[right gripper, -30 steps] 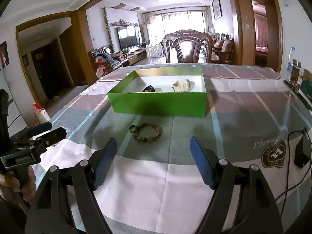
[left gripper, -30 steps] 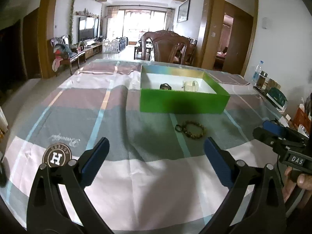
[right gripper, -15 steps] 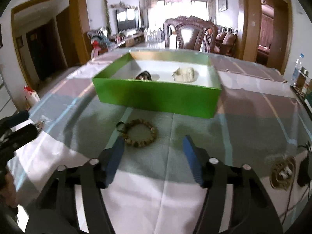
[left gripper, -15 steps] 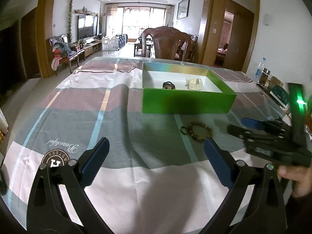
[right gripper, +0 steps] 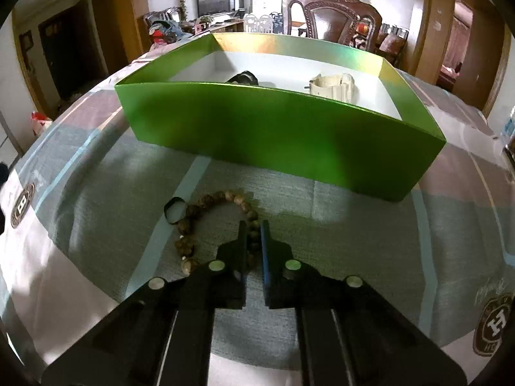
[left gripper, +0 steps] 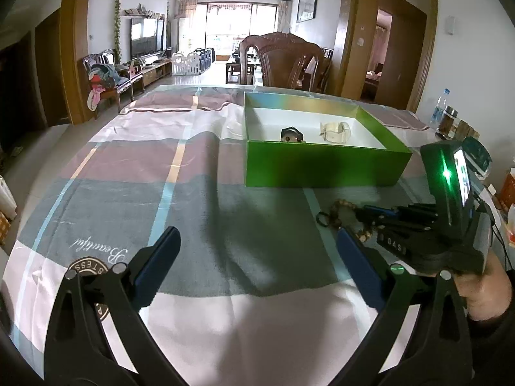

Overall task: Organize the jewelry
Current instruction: 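Grasp the small black ring with the left tool while the right tool grasps the jade bead bracelet, then carry the black ring with the left tool while the right tool carries the jade bracelet into the box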

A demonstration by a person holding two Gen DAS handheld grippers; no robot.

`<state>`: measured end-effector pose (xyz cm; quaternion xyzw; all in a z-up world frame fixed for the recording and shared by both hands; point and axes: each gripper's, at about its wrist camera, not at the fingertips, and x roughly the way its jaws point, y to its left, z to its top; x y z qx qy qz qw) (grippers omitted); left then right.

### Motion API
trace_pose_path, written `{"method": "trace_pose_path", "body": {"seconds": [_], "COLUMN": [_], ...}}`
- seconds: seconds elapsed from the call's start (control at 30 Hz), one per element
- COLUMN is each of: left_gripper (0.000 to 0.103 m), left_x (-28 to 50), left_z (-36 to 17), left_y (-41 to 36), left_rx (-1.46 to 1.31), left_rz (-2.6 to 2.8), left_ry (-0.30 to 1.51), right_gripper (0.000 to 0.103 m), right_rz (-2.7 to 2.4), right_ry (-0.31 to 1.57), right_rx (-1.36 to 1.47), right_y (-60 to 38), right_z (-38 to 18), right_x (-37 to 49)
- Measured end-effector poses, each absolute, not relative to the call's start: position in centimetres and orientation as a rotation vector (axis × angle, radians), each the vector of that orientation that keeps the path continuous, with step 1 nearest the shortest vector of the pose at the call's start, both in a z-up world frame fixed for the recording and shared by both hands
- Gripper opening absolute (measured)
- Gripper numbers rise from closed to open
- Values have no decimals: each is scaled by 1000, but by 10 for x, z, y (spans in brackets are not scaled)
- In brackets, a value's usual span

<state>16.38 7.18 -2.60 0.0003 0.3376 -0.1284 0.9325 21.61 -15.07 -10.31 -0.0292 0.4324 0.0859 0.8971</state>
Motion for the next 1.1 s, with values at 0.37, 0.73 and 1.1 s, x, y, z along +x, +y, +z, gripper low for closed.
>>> {"method": "trace_pose_path", "body": {"seconds": [0.37, 0.73, 1.1], "left_gripper": [94, 52, 18], "left_x": [191, 240, 225], "left_z": [-37, -84, -53], "left_y": [15, -37, -18], "left_rx": [127, 229, 109], "left_rz": [-308, -328, -360], "left_ry": [753, 923, 871], "right_gripper": [8, 8, 8], "right_rz": [190, 205, 234], "right_ry": [667, 652, 621], "right_rx": [97, 148, 135], "right_y": [-204, -227, -222], "right_z": [-30, -22, -5], "right_x": [156, 132, 120]}}
